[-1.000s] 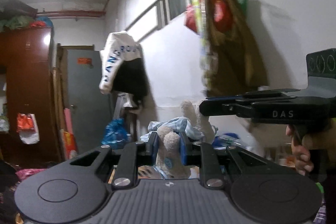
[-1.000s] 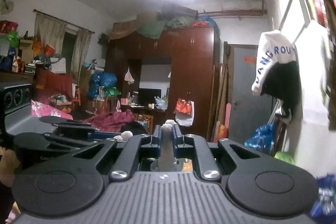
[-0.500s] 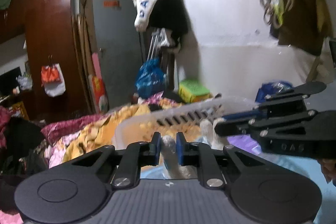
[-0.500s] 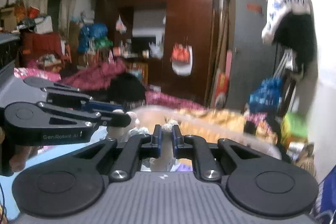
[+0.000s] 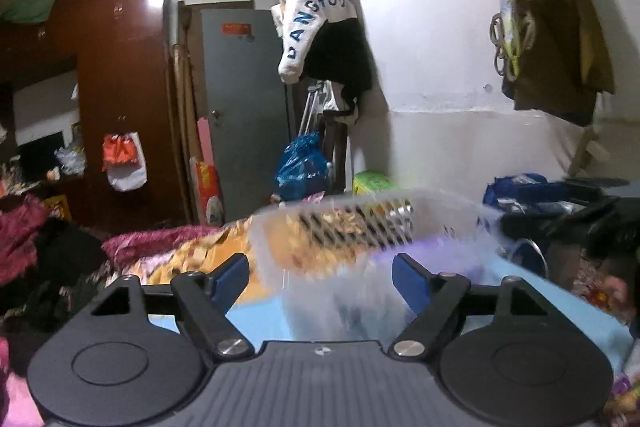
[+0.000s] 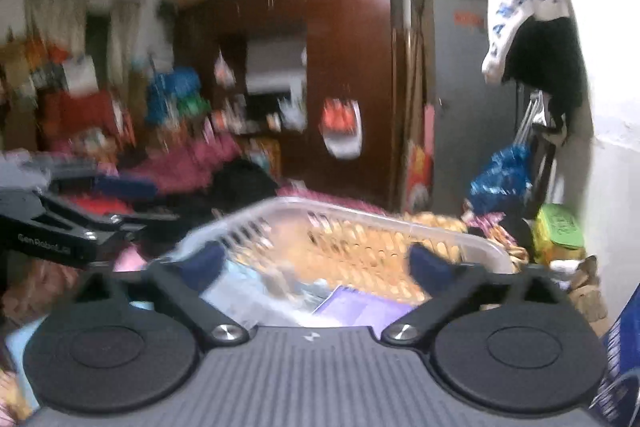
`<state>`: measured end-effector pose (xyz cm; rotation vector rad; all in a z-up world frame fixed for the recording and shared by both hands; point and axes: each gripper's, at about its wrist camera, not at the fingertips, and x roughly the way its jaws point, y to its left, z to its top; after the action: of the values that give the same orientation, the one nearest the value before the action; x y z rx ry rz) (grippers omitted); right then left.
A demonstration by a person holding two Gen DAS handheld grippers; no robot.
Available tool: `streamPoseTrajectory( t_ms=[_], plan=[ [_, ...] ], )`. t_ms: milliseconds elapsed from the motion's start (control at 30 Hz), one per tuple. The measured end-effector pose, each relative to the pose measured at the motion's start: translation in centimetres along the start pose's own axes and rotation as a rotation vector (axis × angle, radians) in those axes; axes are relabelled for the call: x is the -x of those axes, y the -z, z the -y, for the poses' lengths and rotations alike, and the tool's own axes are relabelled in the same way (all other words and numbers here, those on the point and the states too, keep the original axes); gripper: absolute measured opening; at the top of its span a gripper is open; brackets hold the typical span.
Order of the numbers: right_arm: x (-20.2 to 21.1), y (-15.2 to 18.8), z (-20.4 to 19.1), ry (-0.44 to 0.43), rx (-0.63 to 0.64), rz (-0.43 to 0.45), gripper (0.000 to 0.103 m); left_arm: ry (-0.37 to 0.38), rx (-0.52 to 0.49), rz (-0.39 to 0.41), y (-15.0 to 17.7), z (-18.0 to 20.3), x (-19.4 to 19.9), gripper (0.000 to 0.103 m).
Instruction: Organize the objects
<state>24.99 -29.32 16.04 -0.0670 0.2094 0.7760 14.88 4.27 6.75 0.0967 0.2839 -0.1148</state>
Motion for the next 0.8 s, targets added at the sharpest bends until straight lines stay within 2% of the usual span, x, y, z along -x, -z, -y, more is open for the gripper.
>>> streamPoseTrajectory(
  t_ms=[67,167,267,367,467,600,667,700,733,800],
  plan=[
    [3.6,2.6,0.6,0.003,-0.083,0.033,0.103,0.0,0.021,-0.011,2.6,0.2,2.4,0.082],
    [7.1,7.5,1.3,-0.034,-0.181,-0.021,0.103,-0.007,0.064,-0.029,6.4,0.0,4.1,0.082],
    [9.0,11.4,0.4,0.014,-0.201,-0.059,0.103,-0.049,0.117,-0.06,9.3,-0.9,4.5,0.082],
    [9.3,12.6,-0.7,-0.035,-0.187,-0.067,0.103,-0.061,0.192,-0.085,11.2,-2.0,4.1,0.082],
    [8.6,12.1,-2.5,-0.12,-0.143,-0.067,0.103,-0.048,0.207,-0.088,11.7,-2.4,3.4,0.082],
    [7.2,12.5,-4.5,-0.197,-0.09,-0.122,0.09,-0.052,0.183,-0.094,12.6,-1.7,3.1,0.082],
    [6.8,12.9,-5.3,-0.158,-0.047,-0.135,0.083,-0.086,0.164,-0.109,12.9,-1.2,2.5,0.082],
    [6.8,13.1,-5.7,-0.136,-0.031,-0.135,0.072,-0.098,0.163,-0.103,13.1,-1.2,2.5,0.082],
    [6.6,13.2,-5.8,-0.118,-0.017,-0.137,0.065,-0.097,0.174,-0.097,13.4,-1.4,2.6,0.082],
    [6.5,13.1,-5.6,-0.108,-0.01,-0.148,0.061,-0.098,0.194,-0.096,13.5,-1.8,2.8,0.082]
  ],
)
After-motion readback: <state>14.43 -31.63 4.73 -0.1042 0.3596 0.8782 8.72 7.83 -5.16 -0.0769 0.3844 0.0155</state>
